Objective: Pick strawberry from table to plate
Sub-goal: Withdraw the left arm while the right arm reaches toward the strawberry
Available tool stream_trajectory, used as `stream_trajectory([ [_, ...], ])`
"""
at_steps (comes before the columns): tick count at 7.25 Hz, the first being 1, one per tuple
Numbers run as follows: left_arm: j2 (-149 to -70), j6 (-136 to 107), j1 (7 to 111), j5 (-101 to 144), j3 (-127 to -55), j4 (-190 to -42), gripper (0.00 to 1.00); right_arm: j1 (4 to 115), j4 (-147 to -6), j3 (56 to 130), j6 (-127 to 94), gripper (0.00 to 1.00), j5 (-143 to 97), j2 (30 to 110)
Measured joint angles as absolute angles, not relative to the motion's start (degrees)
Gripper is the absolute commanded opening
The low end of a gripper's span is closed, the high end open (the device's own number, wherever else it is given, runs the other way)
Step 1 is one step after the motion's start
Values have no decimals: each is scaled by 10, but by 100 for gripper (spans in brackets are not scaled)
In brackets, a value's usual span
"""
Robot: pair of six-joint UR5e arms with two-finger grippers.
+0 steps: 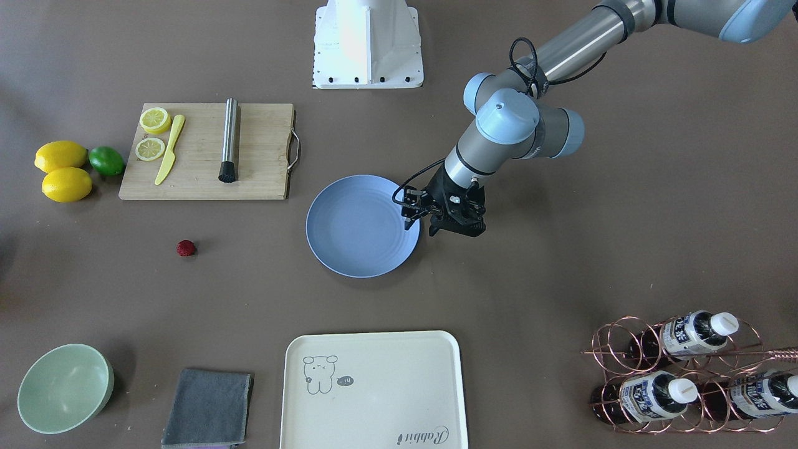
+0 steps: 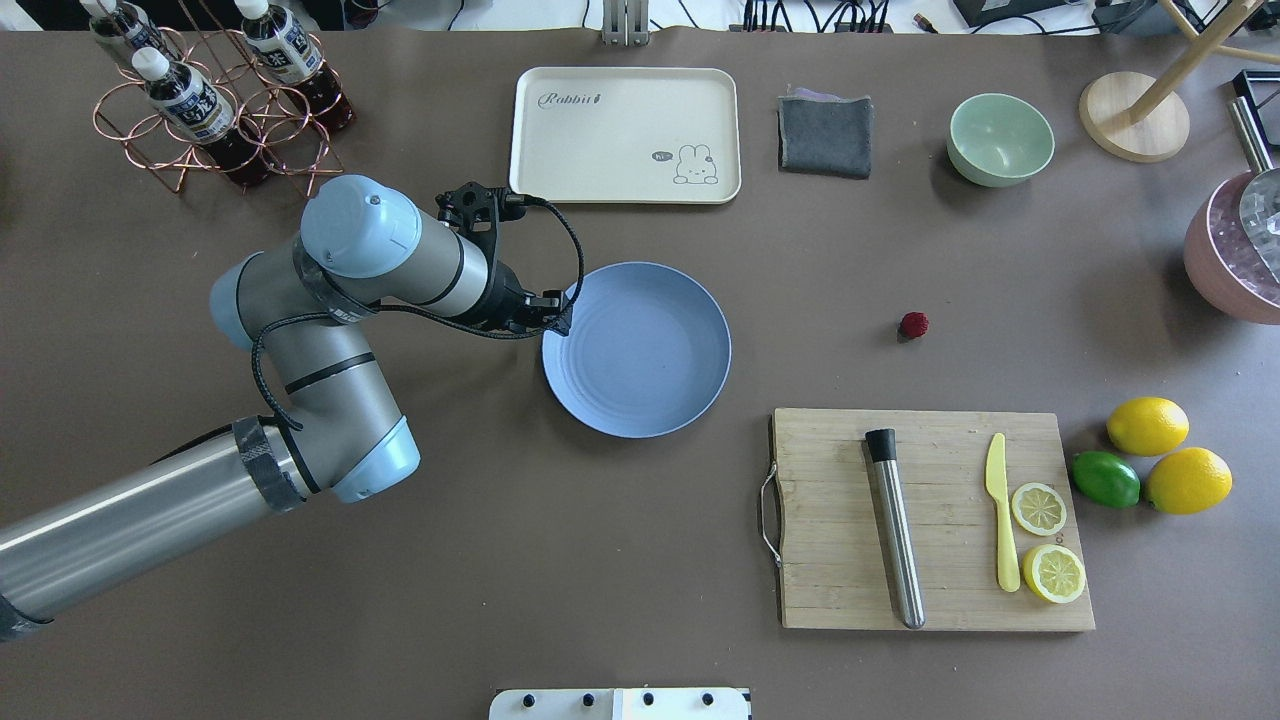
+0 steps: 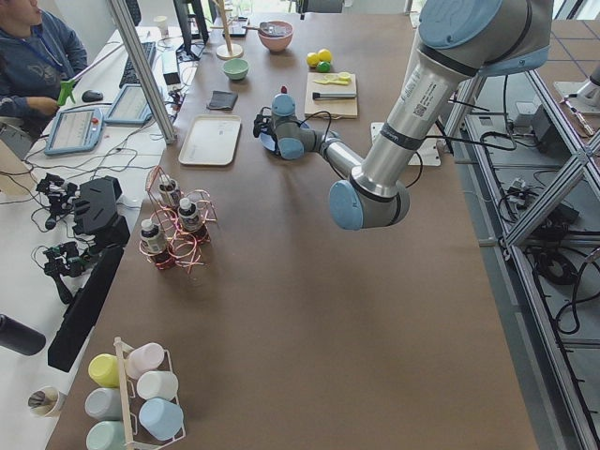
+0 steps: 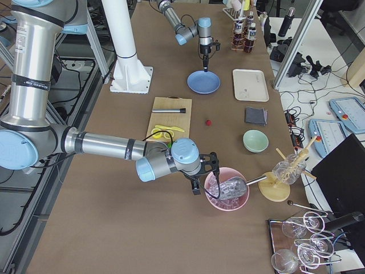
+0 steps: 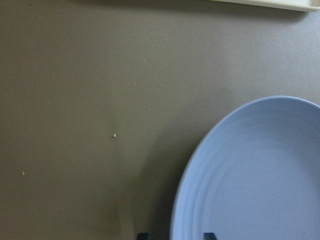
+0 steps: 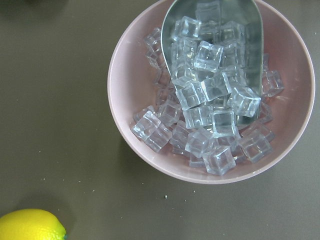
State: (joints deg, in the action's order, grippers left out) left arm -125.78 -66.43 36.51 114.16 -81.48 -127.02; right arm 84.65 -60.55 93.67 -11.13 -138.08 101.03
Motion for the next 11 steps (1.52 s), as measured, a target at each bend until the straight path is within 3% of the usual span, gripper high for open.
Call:
stream_trajectory([
  [2, -1212, -612, 416, 1175, -882, -1220, 98, 828, -606, 940, -159, 100, -1377, 998],
  [5, -1107, -380, 525, 1205, -1056, -1000, 99, 769, -606, 942, -271, 100, -1334, 956],
  [6, -1071, -258, 590, 1229, -1079, -942, 99, 735, -606, 942, -325, 100, -1307, 933],
  [9, -971, 43, 795, 1323, -1047, -869, 99, 642, -622, 941, -456, 99, -1247, 864],
  [11, -931, 110, 870, 1326, -1000, -836, 99, 577, -677, 938, -526, 99, -1208, 799],
])
